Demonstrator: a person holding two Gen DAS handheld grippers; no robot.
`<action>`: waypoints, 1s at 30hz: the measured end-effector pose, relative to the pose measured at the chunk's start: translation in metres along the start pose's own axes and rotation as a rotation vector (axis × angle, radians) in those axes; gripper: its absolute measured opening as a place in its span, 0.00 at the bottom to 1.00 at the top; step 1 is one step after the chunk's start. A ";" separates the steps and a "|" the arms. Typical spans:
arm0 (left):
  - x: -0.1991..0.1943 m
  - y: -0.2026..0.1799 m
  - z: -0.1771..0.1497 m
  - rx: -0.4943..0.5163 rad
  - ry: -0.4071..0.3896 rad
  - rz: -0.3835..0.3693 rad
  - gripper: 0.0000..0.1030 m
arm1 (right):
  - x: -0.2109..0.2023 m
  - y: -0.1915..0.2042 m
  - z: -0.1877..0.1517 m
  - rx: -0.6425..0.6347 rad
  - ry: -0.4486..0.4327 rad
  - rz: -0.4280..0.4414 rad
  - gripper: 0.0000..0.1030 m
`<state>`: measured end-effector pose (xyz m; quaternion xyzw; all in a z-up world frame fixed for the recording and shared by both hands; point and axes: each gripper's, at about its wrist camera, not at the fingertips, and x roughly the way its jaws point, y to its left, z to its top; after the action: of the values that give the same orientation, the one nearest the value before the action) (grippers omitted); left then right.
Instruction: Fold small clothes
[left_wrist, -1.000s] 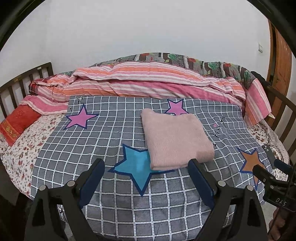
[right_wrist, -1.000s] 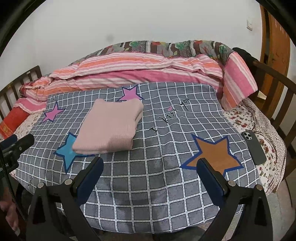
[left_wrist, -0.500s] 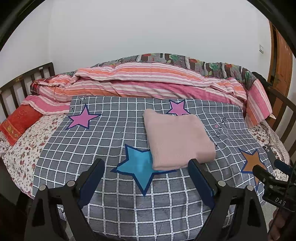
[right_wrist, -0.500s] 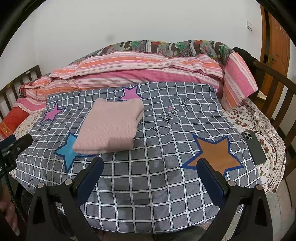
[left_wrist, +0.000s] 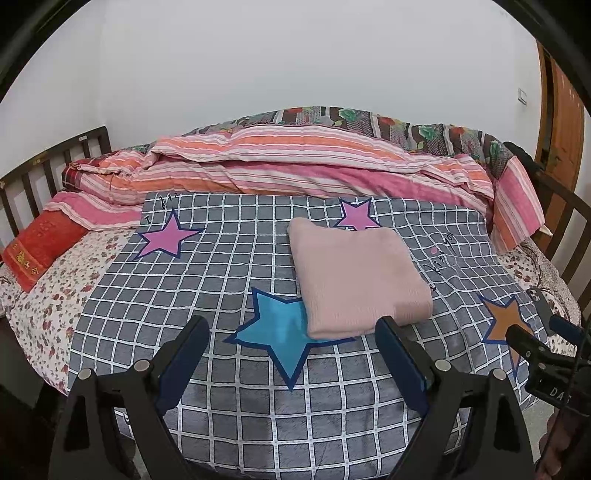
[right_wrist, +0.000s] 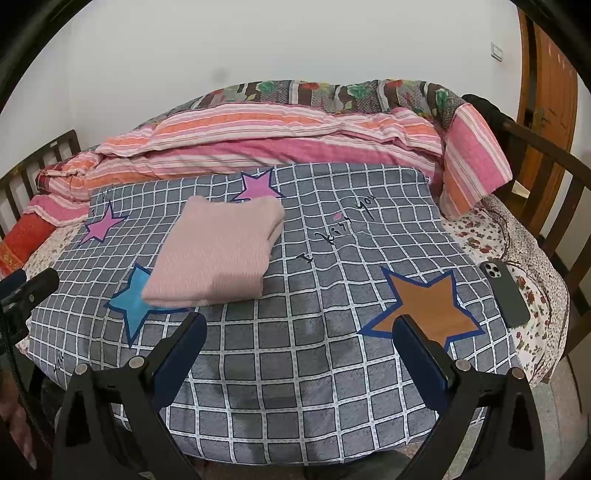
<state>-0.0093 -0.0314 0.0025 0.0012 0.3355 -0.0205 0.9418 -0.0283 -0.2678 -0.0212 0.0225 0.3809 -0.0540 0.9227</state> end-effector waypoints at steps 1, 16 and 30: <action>0.000 0.000 0.000 0.000 0.000 0.000 0.89 | 0.000 0.000 0.000 0.001 0.000 0.000 0.96; -0.003 -0.003 -0.001 0.002 -0.006 -0.003 0.89 | -0.005 -0.001 0.003 -0.008 -0.012 -0.014 0.96; -0.006 -0.004 -0.001 0.002 -0.006 -0.001 0.89 | -0.013 0.006 0.004 -0.015 -0.024 -0.014 0.96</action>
<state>-0.0145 -0.0349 0.0057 0.0017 0.3328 -0.0212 0.9427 -0.0342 -0.2614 -0.0093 0.0122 0.3705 -0.0579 0.9270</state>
